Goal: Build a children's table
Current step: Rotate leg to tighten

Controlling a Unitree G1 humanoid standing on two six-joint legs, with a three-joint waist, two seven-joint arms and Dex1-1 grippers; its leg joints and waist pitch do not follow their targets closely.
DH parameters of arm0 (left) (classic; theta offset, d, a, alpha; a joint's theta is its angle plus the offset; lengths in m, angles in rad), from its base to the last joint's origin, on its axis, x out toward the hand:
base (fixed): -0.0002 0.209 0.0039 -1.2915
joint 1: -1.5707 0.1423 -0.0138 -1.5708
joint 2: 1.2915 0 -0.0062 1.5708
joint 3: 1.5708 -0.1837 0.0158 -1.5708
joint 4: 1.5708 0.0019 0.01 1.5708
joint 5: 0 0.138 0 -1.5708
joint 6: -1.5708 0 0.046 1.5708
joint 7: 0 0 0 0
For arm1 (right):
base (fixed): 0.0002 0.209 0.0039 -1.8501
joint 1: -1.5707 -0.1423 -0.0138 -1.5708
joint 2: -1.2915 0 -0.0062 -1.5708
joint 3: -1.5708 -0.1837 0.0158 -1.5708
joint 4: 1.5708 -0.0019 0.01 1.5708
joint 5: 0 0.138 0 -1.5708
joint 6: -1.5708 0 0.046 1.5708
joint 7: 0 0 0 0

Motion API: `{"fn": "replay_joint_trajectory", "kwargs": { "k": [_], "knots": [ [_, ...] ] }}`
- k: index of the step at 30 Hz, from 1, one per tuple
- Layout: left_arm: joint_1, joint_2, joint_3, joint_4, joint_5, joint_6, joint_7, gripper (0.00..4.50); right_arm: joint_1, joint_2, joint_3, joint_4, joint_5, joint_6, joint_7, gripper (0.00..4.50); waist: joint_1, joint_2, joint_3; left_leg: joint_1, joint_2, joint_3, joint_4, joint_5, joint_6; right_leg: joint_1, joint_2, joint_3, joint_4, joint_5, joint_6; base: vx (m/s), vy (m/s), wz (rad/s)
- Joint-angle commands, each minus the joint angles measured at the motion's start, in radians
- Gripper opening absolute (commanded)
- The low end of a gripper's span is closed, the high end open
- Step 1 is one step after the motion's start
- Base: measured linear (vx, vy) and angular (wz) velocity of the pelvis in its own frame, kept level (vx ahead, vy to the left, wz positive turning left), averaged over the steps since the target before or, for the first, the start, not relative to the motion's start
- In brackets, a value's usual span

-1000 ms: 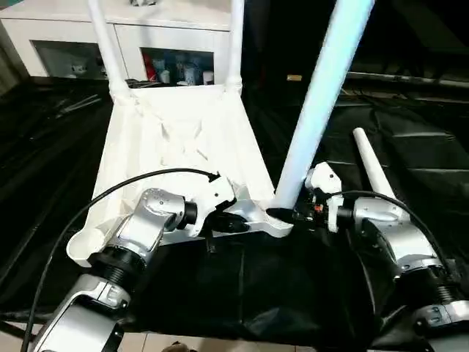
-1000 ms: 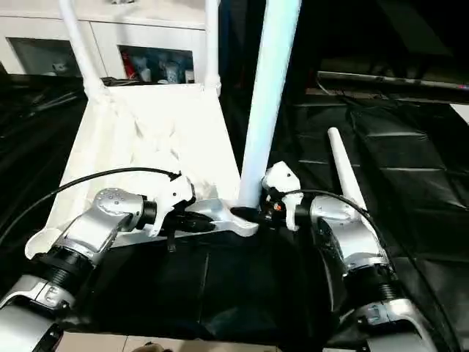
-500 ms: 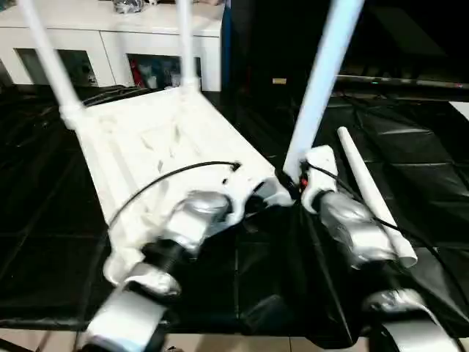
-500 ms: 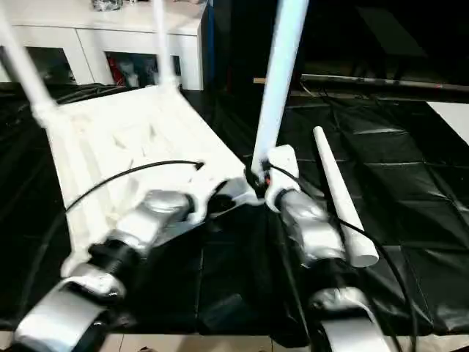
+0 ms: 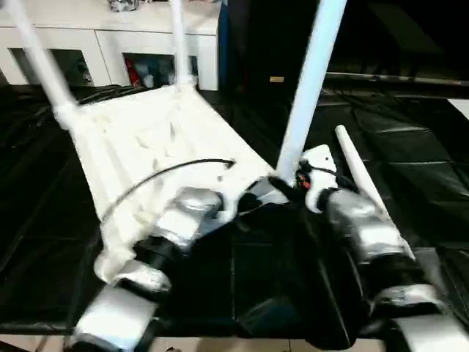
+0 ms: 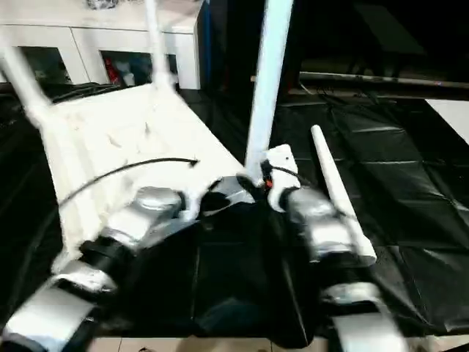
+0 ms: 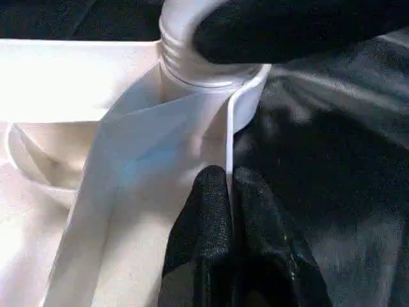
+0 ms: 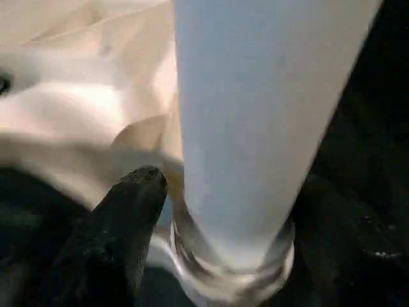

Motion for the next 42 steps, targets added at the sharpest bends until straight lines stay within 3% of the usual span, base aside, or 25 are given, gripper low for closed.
{"fn": "replay_joint_trajectory", "kwargs": {
  "k": [1,3,10,17,24,32,36,39,41,42],
  "knots": [
    [0.023,0.021,-0.018,-0.044,-0.032,-0.052,-0.098,0.00,0.029,-0.044,0.067,-0.060,0.006,0.033,0.153,3.61,0.007,-0.010,-0.054,0.008,0.045,-0.026,-0.071,-0.261,0.060,0.045,-0.062,0.043,-0.088,-0.318,-0.187,0.000,0.000,0.00],
    [0.041,0.055,-0.027,-0.074,-0.051,-0.068,-0.181,0.00,0.053,-0.102,0.095,-0.103,0.001,0.020,0.249,3.61,0.011,-0.005,-0.054,0.010,0.047,-0.024,-0.071,-0.242,0.065,0.043,-0.061,0.044,-0.081,-0.268,-0.209,0.000,0.000,0.00],
    [0.080,0.116,-0.045,-0.163,-0.100,-0.065,-0.344,0.00,0.076,-0.157,0.126,-0.141,0.011,0.022,0.356,3.61,0.018,-0.003,-0.055,0.015,0.051,-0.019,-0.069,-0.224,0.060,0.041,-0.060,0.047,-0.070,-0.203,-0.254,0.000,0.000,0.00],
    [0.085,0.124,-0.042,-0.161,-0.092,-0.070,-0.353,0.00,0.080,-0.162,0.161,-0.144,-0.019,0.007,0.382,3.61,0.028,-0.005,-0.054,0.014,0.051,-0.019,-0.070,-0.227,0.045,0.043,-0.063,0.048,-0.071,-0.232,-0.236,0.000,0.000,0.00],
    [0.090,0.124,-0.036,-0.171,-0.091,-0.067,-0.360,0.00,0.073,-0.153,0.155,-0.140,-0.003,0.002,0.389,2.95,0.032,-0.005,-0.055,0.013,0.050,-0.018,-0.067,-0.198,0.054,0.045,-0.062,0.048,-0.067,-0.199,-0.239,0.000,0.000,0.00],
    [0.093,0.126,-0.037,-0.174,-0.091,-0.064,-0.365,0.00,0.079,-0.150,0.153,-0.129,-0.013,-0.010,0.386,2.74,0.032,-0.006,-0.056,0.013,0.049,-0.018,-0.067,-0.199,0.053,0.046,-0.061,0.047,-0.067,-0.200,-0.240,0.000,0.000,0.00],
    [0.089,0.110,-0.033,-0.160,-0.081,-0.051,-0.329,0.00,0.088,-0.123,0.135,-0.100,-0.020,0.006,0.310,2.73,0.030,-0.005,-0.055,0.013,0.049,-0.019,-0.068,-0.206,0.048,0.044,-0.061,0.047,-0.069,-0.216,-0.237,0.000,0.000,0.00],
    [0.059,0.039,-0.008,-0.086,-0.045,-0.024,-0.152,0.00,0.080,-0.035,0.078,-0.015,-0.024,0.068,0.109,2.72,0.019,-0.005,-0.050,0.014,0.046,-0.021,-0.072,-0.251,0.025,0.040,-0.060,0.047,-0.077,-0.291,-0.223,0.000,0.000,0.00],
    [0.048,0.014,0.004,-0.059,-0.037,-0.025,-0.091,0.00,0.077,-0.008,0.065,0.006,-0.029,0.067,0.048,2.72,0.011,-0.007,-0.049,0.017,0.045,-0.024,-0.073,-0.285,0.009,0.039,-0.063,0.046,-0.086,-0.365,-0.199,0.000,0.000,0.00],
    [0.023,-0.036,0.030,-0.009,-0.032,-0.008,0.024,0.00,0.059,0.061,0.014,0.052,-0.022,0.068,-0.114,2.72,0.006,-0.005,-0.047,0.018,0.043,-0.024,-0.073,-0.294,0.005,0.036,-0.063,0.046,-0.092,-0.396,-0.186,0.000,0.000,0.00]
  ]
}}
